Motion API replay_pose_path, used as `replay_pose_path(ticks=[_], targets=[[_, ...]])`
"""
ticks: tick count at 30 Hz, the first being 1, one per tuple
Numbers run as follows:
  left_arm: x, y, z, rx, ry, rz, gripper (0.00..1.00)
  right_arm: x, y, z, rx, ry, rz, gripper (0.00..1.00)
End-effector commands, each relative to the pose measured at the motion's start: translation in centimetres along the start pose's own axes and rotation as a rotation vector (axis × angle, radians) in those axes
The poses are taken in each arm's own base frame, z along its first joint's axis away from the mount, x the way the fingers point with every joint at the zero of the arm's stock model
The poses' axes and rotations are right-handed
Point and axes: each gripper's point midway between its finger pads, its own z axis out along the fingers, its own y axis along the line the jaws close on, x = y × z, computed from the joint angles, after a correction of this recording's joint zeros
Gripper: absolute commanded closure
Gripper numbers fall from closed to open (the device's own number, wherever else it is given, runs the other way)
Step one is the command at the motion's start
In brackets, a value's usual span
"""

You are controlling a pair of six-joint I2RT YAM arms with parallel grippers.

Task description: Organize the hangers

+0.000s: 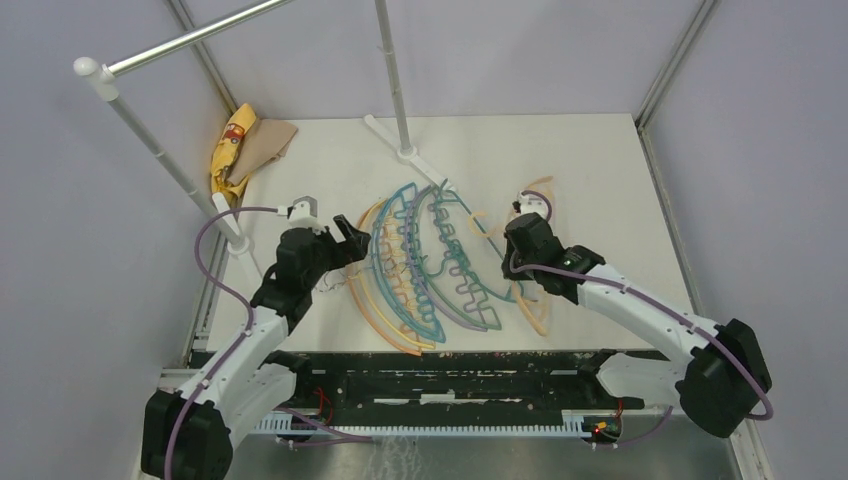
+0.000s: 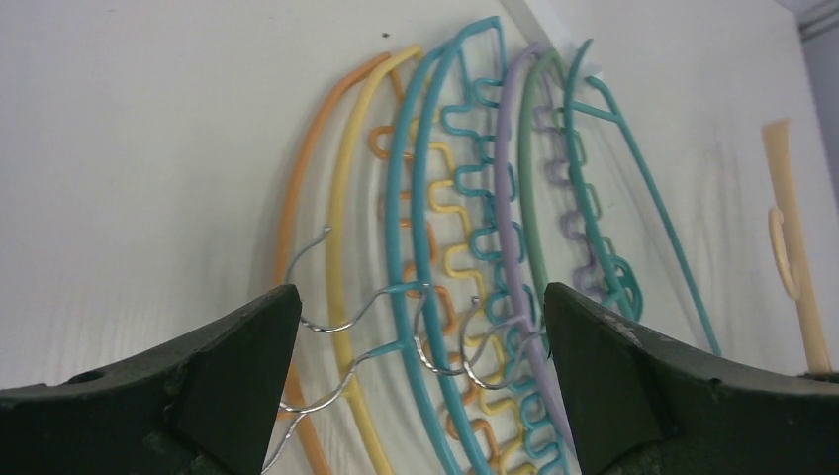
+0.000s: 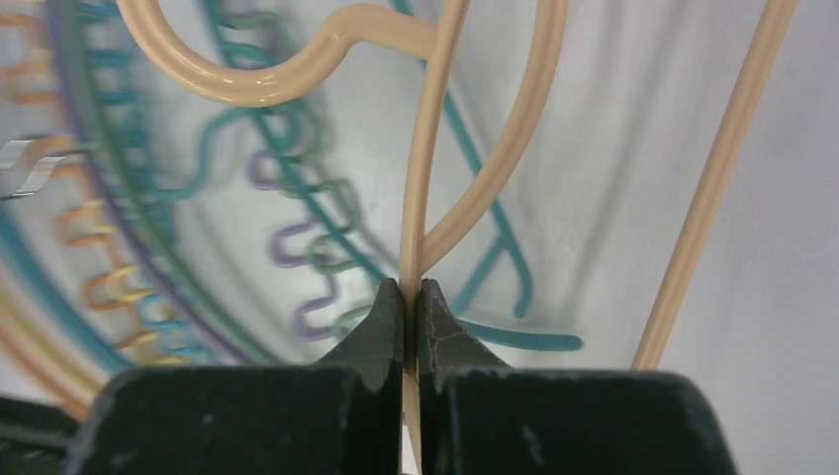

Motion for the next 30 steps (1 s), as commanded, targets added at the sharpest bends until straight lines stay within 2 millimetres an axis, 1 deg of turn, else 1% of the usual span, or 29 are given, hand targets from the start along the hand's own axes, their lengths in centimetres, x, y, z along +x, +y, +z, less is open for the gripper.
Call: replay_pose_path(ticks=[1, 3, 6, 8, 9, 11, 14, 17, 20, 22, 25, 28, 30], targets=[[-2.3, -7.1, -1.4, 0.294, 0.018, 0.002, 0.00, -7.5, 7.0, -5.3, -0.337, -0.174, 0.061, 0.99], [-2.0, -9.2, -2.2, 0.365, 0.040, 0.009, 0.00, -9.3, 9.2, -6.7, -0.435, -0.202, 0.070, 0.99], [-2.4, -12.3, -3.9, 0.445, 0.008, 0.012, 0.01, -11.3, 11.9, -7.3, -0.517, -0.224, 0.068, 0.99], [-2.2, -14.2, -5.0, 0.493, 0.001, 0.017, 0.01, -12.5, 13.4, -7.0, -0.543, -0.237, 0.061, 0.99], [-2.1, -15.0, -5.5, 0.508, 0.000, 0.017, 0.01, -12.9, 14.1, -6.4, -0.550, -0.236, 0.060, 0.99], [-1.6, -16.4, -6.3, 0.527, -0.005, 0.020, 0.01, -14.0, 15.4, -6.1, -0.571, -0.245, 0.066, 0.99], [-0.1, -17.5, -6.5, 0.517, -0.009, 0.032, 0.01, -15.3, 17.3, -6.1, -0.606, -0.254, 0.106, 0.99], [1.3, -18.6, -6.0, 0.500, -0.003, 0.029, 0.01, -16.0, 19.1, -6.0, -0.634, -0.263, 0.153, 0.99], [2.5, -19.8, -5.6, 0.481, -0.007, 0.032, 0.01, -16.0, 20.6, -5.9, -0.647, -0.264, 0.180, 0.99], [3.4, -20.4, -5.3, 0.451, -0.012, 0.050, 0.01, -16.3, 21.5, -6.3, -0.668, -0.275, 0.199, 0.99], [4.6, -20.5, -4.5, 0.391, -0.021, 0.053, 0.01, -16.2, 22.8, -7.2, -0.694, -0.279, 0.205, 0.99], [5.0, -21.1, -4.3, 0.387, -0.042, 0.011, 0.01, -15.6, 23.8, -7.7, -0.712, -0.270, 0.205, 0.99], [5.0, -21.0, -4.2, 0.371, -0.055, 0.003, 0.01, -15.3, 24.2, -8.0, -0.728, -0.262, 0.209, 0.99]])
